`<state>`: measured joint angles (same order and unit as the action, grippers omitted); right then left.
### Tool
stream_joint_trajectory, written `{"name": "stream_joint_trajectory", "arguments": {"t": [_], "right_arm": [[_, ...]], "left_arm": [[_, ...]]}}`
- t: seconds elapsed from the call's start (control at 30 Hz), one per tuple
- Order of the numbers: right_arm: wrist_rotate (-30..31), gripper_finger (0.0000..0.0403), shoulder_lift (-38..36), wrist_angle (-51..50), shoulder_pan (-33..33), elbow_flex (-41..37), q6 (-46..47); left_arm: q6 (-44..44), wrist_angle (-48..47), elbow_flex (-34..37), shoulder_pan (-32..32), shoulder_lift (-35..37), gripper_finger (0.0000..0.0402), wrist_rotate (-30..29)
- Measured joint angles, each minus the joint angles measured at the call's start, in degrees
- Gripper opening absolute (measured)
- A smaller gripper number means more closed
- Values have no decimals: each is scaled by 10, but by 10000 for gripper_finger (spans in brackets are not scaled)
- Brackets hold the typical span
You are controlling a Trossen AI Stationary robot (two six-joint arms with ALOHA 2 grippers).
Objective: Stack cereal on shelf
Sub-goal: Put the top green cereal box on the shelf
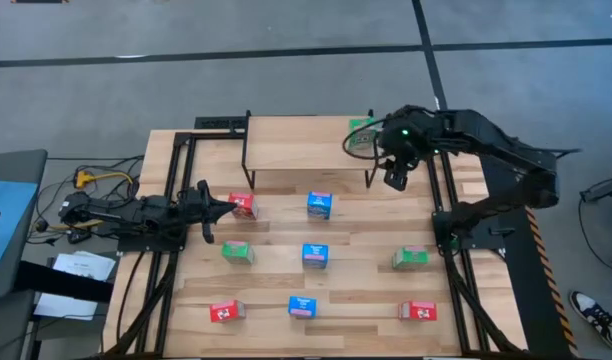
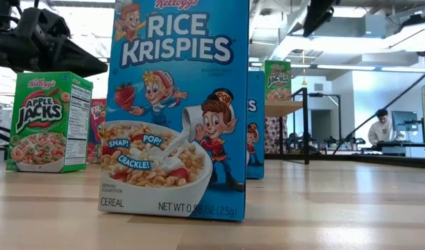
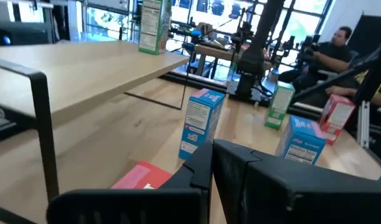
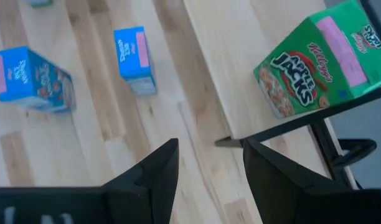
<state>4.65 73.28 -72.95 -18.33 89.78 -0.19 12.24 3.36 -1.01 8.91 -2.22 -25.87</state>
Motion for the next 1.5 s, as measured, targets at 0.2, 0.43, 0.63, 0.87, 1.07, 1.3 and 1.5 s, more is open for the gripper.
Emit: {"name": "stream_joint_trajectory", "arguments": {"t": [0.2,0.43,0.63,0.87,1.07,1.3,1.5], "right_arm": [[0,202,-74,111,-31,-125,6],[0,202,-118,260,-64,-253,17],[-1,202,-112,351,-93,-313,24],[-1,202,-87,396,-100,-333,33],[-1,202,-51,424,-100,-333,63],[24,199,-26,428,-98,-333,75],[34,178,-27,458,-95,-333,84]], "left_arm": [[39,1,0,0,0,0,0],[56,2,0,0,0,0,-2],[56,2,0,0,0,0,-3],[56,2,0,0,0,0,-3],[56,1,0,0,0,0,-4],[56,1,0,0,0,0,-4],[56,1,0,0,0,0,-5]]}}
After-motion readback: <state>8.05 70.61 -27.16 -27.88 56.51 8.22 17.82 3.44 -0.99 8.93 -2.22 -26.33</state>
